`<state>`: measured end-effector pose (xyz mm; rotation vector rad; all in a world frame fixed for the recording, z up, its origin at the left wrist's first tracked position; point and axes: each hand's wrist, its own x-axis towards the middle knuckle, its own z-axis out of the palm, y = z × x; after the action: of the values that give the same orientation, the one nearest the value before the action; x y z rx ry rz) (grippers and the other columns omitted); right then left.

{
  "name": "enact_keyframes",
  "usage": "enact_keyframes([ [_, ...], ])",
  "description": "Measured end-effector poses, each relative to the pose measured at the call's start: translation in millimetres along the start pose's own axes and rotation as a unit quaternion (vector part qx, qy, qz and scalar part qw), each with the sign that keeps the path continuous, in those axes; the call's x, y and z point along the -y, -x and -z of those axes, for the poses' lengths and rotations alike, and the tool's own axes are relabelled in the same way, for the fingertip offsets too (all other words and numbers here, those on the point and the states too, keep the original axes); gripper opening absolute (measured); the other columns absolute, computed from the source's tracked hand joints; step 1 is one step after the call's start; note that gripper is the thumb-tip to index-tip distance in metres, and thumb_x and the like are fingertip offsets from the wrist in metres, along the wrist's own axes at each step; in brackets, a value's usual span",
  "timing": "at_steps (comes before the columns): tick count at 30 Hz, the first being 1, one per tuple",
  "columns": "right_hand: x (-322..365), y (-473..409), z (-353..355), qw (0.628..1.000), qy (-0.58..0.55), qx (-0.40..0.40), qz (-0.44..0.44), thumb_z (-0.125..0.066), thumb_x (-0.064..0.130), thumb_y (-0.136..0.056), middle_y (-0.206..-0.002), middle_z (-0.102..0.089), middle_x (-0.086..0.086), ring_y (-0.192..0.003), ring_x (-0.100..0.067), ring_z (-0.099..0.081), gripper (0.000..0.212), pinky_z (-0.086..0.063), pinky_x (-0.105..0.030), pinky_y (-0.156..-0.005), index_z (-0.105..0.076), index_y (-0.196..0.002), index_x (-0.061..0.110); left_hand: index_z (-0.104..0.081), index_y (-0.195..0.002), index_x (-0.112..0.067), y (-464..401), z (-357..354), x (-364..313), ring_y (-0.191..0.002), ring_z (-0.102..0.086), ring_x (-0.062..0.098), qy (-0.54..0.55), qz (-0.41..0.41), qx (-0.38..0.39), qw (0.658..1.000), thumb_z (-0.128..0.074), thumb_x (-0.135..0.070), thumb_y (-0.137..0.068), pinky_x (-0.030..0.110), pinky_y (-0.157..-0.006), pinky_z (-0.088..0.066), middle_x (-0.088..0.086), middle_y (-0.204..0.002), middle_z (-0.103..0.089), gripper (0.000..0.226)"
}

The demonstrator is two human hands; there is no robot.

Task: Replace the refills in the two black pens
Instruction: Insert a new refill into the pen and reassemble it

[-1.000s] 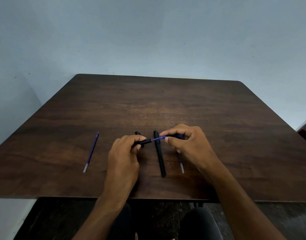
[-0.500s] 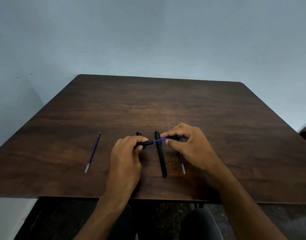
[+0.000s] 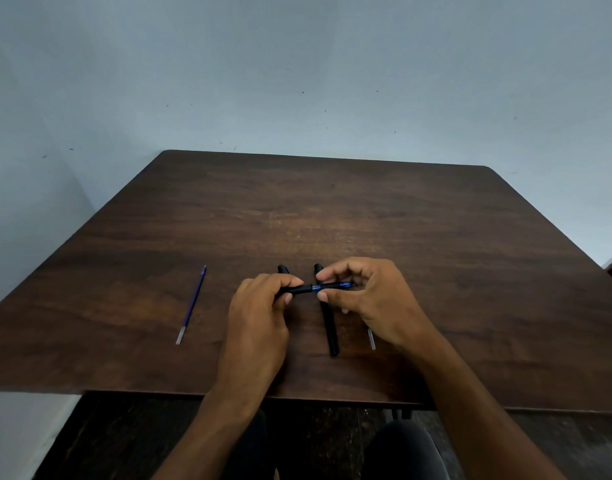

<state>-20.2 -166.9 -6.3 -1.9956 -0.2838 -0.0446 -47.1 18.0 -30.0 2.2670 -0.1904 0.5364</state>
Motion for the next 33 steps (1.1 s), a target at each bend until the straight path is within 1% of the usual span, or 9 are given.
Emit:
enact_keyframes([
  [7, -1, -2, -1, 1.000, -0.009, -0.003, -0.004, -0.084, 0.022, -0.077, -0.074, -0.076, 0.000, -0.052, -0.005, -0.059, 0.015, -0.053, -0.017, -0.055, -0.078, -0.091, 0.021, -0.071, -0.109, -0.024, 0, 0, 0, -0.099, -0.054, 0.003, 0.008, -0.001, 0.011, 1.000, -0.064, 0.000, -0.090, 0.003, -0.085, -0.034, -0.014, -0.103, -0.066, 0.030],
  [10, 0, -3, -2, 1.000, -0.009, -0.009, -0.002, -0.082, 0.028, -0.079, -0.068, -0.073, 0.014, -0.055, 0.001, -0.061, 0.014, -0.047, -0.012, -0.055, -0.079, -0.090, 0.021, -0.070, -0.109, -0.024, 0, 1, 0, -0.098, -0.054, 0.002, 0.012, -0.002, 0.009, 1.000, -0.064, -0.001, -0.090, 0.002, -0.085, -0.033, -0.013, -0.103, -0.067, 0.030],
  [14, 0, -3, -4, 0.998, 0.041, -0.042, 0.024, -0.076, 0.043, -0.079, -0.072, -0.072, 0.007, -0.066, -0.003, -0.065, 0.020, -0.049, -0.015, -0.059, -0.079, -0.085, 0.024, -0.070, -0.108, -0.024, 0, 2, -1, -0.098, -0.055, 0.000, 0.014, -0.009, 0.003, 1.000, -0.065, -0.001, -0.090, 0.005, -0.084, -0.037, -0.017, -0.102, -0.064, 0.030],
  [17, -1, -1, -4, 0.995, 0.067, -0.056, 0.043, -0.075, 0.050, -0.073, -0.086, -0.070, 0.014, -0.079, 0.003, -0.064, 0.039, -0.049, -0.011, -0.070, -0.076, -0.103, 0.025, -0.070, -0.108, -0.025, 1, 2, -1, -0.099, -0.056, 0.000, 0.024, -0.008, -0.003, 1.000, -0.065, -0.001, -0.091, 0.005, -0.085, -0.038, -0.024, -0.100, -0.061, 0.031],
  [20, -3, 3, 0, 0.998, -0.003, -0.057, 0.036, -0.084, 0.037, -0.069, -0.090, -0.070, 0.007, -0.077, -0.006, -0.064, 0.054, -0.055, -0.020, -0.075, -0.069, -0.120, 0.024, -0.069, -0.107, -0.028, 1, 2, -1, -0.100, -0.056, -0.001, 0.030, 0.010, -0.009, 0.999, -0.064, 0.000, -0.091, 0.004, -0.085, -0.036, -0.030, -0.097, -0.057, 0.032],
  [22, -5, 4, 4, 0.997, -0.042, -0.054, 0.040, -0.085, 0.021, -0.074, -0.092, -0.073, -0.002, -0.083, -0.023, -0.067, 0.046, -0.058, -0.030, -0.079, -0.071, -0.118, 0.020, -0.070, -0.106, -0.027, 0, 2, -2, -0.099, -0.056, 0.000, 0.028, 0.011, -0.013, 0.999, -0.065, 0.001, -0.090, 0.002, -0.085, -0.035, -0.031, -0.097, -0.056, 0.033],
  [24, -6, 5, 6, 0.996, -0.053, -0.058, 0.039, -0.081, 0.015, -0.080, -0.093, -0.075, -0.005, -0.087, -0.027, -0.068, 0.030, -0.057, -0.034, -0.082, -0.075, -0.110, 0.018, -0.070, -0.106, -0.026, 0, 2, -2, -0.098, -0.056, -0.001, 0.026, 0.009, -0.012, 1.000, -0.065, 0.002, -0.089, 0.001, -0.086, -0.035, -0.031, -0.096, -0.056, 0.033],
  [30, -7, 6, 4, 0.997, 0.014, -0.064, 0.038, -0.075, 0.028, -0.087, -0.090, -0.075, 0.006, -0.084, -0.009, -0.068, 0.013, -0.054, -0.020, -0.076, -0.078, -0.097, 0.021, -0.069, -0.106, -0.028, 1, 3, -3, -0.099, -0.051, -0.011, 0.023, 0.004, -0.012, 1.000, -0.066, 0.001, -0.089, 0.000, -0.086, -0.034, -0.032, -0.096, -0.055, 0.033],
  [33, -8, 6, 2, 0.996, 0.025, -0.081, 0.038, -0.073, 0.037, -0.087, -0.078, -0.072, 0.008, -0.073, -0.004, -0.065, 0.017, -0.051, -0.017, -0.066, -0.077, -0.084, 0.021, -0.070, -0.106, -0.027, 1, 3, -3, -0.098, -0.052, -0.009, 0.023, 0.000, -0.010, 1.000, -0.066, 0.001, -0.089, 0.001, -0.086, -0.034, -0.031, -0.095, -0.056, 0.033],
])
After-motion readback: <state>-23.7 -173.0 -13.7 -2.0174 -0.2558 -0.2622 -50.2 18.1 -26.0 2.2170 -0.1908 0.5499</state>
